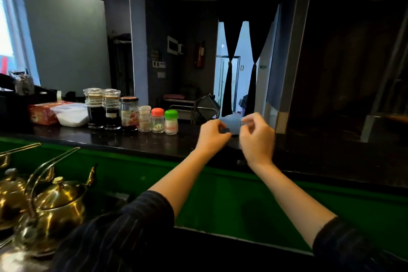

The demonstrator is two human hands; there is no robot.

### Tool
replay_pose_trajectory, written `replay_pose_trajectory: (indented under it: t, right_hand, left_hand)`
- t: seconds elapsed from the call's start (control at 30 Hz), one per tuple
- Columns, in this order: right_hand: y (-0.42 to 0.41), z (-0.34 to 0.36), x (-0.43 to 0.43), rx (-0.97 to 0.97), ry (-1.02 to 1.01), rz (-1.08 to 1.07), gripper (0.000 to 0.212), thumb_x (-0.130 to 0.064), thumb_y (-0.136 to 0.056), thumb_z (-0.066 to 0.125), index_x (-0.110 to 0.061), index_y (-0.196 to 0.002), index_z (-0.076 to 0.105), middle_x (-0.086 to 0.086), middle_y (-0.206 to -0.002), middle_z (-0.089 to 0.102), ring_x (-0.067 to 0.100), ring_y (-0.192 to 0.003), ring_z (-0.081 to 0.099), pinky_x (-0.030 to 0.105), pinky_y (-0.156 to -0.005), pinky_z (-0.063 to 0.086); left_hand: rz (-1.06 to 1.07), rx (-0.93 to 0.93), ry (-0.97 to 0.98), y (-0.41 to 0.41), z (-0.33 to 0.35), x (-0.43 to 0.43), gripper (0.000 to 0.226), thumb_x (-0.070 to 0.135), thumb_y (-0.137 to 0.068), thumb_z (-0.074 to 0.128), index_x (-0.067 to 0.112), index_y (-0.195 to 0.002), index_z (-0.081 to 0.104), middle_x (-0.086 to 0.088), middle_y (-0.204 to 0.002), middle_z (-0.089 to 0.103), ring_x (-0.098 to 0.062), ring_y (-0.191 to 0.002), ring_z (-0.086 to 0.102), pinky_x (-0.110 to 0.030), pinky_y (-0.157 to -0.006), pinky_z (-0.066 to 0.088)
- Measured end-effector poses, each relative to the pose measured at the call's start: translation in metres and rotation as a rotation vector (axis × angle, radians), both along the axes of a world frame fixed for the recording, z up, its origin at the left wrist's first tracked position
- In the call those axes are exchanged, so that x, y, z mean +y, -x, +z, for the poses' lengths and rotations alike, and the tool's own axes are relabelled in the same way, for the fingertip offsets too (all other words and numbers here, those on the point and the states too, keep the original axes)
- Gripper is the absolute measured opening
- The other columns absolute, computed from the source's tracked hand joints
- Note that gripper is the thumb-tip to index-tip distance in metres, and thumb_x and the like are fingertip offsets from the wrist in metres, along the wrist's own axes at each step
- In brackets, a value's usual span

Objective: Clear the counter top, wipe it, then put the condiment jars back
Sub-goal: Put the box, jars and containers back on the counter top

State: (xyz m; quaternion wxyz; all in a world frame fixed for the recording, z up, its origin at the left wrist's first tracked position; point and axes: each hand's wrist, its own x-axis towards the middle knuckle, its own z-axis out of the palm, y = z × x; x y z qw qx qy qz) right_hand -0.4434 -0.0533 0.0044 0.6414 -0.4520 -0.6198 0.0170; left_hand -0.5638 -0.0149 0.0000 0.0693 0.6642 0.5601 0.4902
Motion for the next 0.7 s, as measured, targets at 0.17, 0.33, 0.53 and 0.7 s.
replay_pose_trajectory:
  t: [0.17,0.33,0.53,0.7]
  right_hand:
    - [-0.087,-0.017,0.029,-0.237,0.378,-0.001,0.008,-0.010,-0.078,0.064,-0.016,-0.081,0.060,0.005,-0.094,0.055,0.028,-0.094,0.053,0.034,-0.072,0.045]
    - [-0.105,-0.019,0.045,-0.492,0.572,0.236,0.020,-0.022,-0.079,0.072,-0.025,-0.096,0.062,0.005,-0.109,0.060,0.021,-0.098,0.056,0.029,-0.075,0.044]
    - [-0.089,-0.017,0.055,-0.476,0.523,0.264,0.011,-0.017,-0.080,0.075,-0.013,-0.088,0.067,0.004,-0.099,0.066,0.019,-0.100,0.056,0.029,-0.078,0.040]
    - [-0.048,-0.013,0.061,-0.510,0.530,0.280,0.014,-0.019,-0.078,0.077,-0.021,-0.076,0.063,0.003,-0.094,0.067,0.020,-0.095,0.059,0.033,-0.079,0.047]
  left_hand:
    - [-0.031,-0.069,0.156,-0.059,-0.004,0.014,0.040,0.020,-0.077,0.075,0.006,-0.111,0.060,-0.011,-0.109,0.065,-0.021,-0.102,0.061,-0.027,-0.083,0.047]
    - [0.042,-0.123,0.273,-0.071,-0.003,0.033,0.054,0.026,-0.076,0.078,0.012,-0.122,0.054,-0.007,-0.112,0.065,-0.021,-0.103,0.062,-0.037,-0.090,0.051]
    - [0.083,-0.071,0.205,-0.061,-0.006,0.047,0.029,0.021,-0.077,0.076,0.014,-0.104,0.068,-0.005,-0.097,0.072,-0.019,-0.094,0.067,-0.037,-0.086,0.054]
    - [0.110,-0.126,0.136,-0.021,0.002,0.046,0.027,0.020,-0.074,0.079,0.008,-0.096,0.071,-0.004,-0.092,0.072,-0.013,-0.085,0.066,-0.024,-0.074,0.051]
